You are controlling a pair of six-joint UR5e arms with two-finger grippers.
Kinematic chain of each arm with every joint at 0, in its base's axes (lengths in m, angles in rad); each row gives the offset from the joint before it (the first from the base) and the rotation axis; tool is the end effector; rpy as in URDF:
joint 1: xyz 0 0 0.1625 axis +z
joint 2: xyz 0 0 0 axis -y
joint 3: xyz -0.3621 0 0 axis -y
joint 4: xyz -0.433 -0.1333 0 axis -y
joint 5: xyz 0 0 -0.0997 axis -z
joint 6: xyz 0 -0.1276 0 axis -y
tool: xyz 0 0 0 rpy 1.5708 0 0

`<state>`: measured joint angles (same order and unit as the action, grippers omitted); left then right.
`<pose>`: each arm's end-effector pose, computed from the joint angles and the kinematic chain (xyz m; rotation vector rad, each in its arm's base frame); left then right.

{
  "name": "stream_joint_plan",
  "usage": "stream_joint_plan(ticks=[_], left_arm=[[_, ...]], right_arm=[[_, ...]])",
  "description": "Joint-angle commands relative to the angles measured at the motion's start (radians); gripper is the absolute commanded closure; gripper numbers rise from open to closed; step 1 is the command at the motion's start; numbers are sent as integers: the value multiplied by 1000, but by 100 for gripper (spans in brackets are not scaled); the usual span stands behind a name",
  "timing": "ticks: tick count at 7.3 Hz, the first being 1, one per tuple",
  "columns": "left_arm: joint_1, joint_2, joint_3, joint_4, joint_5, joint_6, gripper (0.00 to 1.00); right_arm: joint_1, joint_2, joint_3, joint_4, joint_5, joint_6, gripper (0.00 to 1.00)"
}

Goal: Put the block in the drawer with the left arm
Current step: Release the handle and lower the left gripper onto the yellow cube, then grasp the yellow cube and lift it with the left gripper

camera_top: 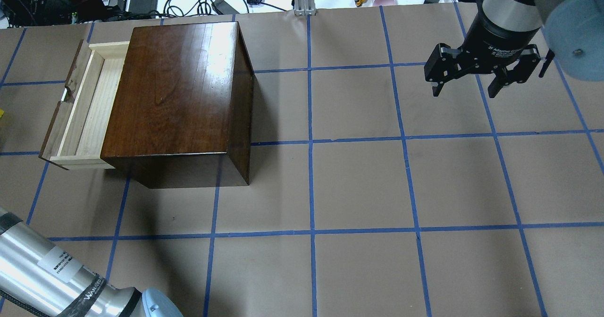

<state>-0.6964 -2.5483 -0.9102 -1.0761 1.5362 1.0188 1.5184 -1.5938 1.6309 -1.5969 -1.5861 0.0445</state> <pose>0.5502 -0.6396 0.1221 0.2218 3.0028 -0.1991 0.1038 -0.5288 0.3798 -0.1513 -3.1226 -0.0173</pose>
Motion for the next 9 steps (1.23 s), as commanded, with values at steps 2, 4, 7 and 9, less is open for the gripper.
stream_joint_plan(ticks=[2, 4, 7, 9], left_arm=[[0, -7, 1, 5, 4, 9, 100], [0, 22, 1, -4, -1, 4, 100], [-59, 150, -2, -160, 11, -21, 100], [-132, 264, -7, -317, 66, -124, 100]], right_arm=[[0, 0, 0, 0, 0, 0, 0], [0, 0, 0, 0, 0, 0, 0], [0, 0, 1, 0, 0, 0, 0], [0, 0, 1, 0, 0, 0, 0]])
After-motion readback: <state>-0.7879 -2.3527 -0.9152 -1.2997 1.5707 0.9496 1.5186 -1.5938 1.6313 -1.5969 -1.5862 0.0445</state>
